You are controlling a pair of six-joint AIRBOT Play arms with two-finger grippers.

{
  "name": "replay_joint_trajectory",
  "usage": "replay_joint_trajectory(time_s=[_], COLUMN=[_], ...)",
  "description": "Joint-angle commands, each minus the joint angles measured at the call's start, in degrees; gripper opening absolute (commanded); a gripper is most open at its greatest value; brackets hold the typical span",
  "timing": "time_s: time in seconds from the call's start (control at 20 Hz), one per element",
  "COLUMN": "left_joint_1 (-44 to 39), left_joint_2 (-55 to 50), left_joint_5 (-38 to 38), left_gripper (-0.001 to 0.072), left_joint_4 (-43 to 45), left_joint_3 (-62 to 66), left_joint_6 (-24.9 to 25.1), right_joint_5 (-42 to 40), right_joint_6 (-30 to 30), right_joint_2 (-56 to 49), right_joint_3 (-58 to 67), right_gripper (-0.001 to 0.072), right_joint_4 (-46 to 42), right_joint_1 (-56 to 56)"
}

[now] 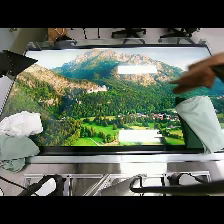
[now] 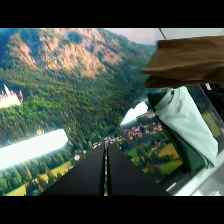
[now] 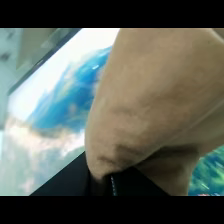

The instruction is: Fold the shirts.

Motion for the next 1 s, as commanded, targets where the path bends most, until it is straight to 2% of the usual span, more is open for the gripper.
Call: replay_joint_trajectory(time_s=[0.0, 0.2, 0.35, 0.45, 0.5, 0.6, 0.7, 0.75, 0.8, 0.85, 0.9, 0.95], left_joint_1=[-1.5, -6.8, -11.4, -13.9, -14.9, -15.9, -16.2, -16.1, -16.1, -16.1, -15.8, -15.5], left_joint_2=[-2.9, -5.8, -7.3, -7.8, -8.0, -8.0, -8.0, -8.0, -8.0, -8.0, -7.9, -7.8], left_joint_5=[-2.8, -4.0, -4.1, -4.1, -4.2, -4.3, -4.3, -4.3, -4.4, -4.7, -5.1, -5.7], left_gripper=[0.0016, 0.0017, 0.0016, 0.0016, 0.0017, 0.0016, 0.0016, 0.0016, 0.0016, 0.0016, 0.0016, 0.0016], left_joint_4=[-0.5, -3.7, -4.5, -4.2, -4.2, -4.2, -4.3, -4.3, -4.3, -4.3, -4.3, -4.3], left_joint_3=[0.0, 0.0, 0.0, 0.0, 0.0, 0.0, 0.0, 0.0, 0.0, 0.0, 0.0, 0.0], left_joint_6=[1.1, 2.9, 3.9, 4.1, 4.4, 4.6, 4.5, 4.5, 4.5, 4.5, 4.5, 4.3], right_joint_5=[13.1, 20.8, 22.3, 22.3, 21.8, 19.3, 14.6, 11.0, 7.3, 4.0, 1.5, 0.9], right_joint_6=[11.5, 24.9, 27.6, 27.6, 27.6, 27.2, 27.2, 27.2, 26.0, 22.5, 17.6, 14.2], right_joint_2=[4.9, 11.5, 15.3, 15.8, 15.4, 14.7, 14.1, 14.0, 14.0, 14.0, 14.0, 14.0], right_joint_3=[-0.7, -6.9, -14.5, -17.7, -17.9, -17.8, -17.3, -17.2, -17.2, -17.2, -17.2, -17.2], right_gripper=[0.0018, 0.0019, 0.0056, 0.0526, 0.0579, 0.0578, 0.0577, 0.0573, 0.0506, 0.0190, 0.0027, 0.0021], right_joint_4=[-15.9, -41.6, -51.2, -55.3, -56.7, -56.4, -48.5, -41.6, -34.7, -26.6, -18.2, -12.3], right_joint_1=[-11.8, -12.5, -12.5, -12.5, -12.5, -12.5, -12.4, -12.4, -12.4, -12.1, -11.4, -10.1])
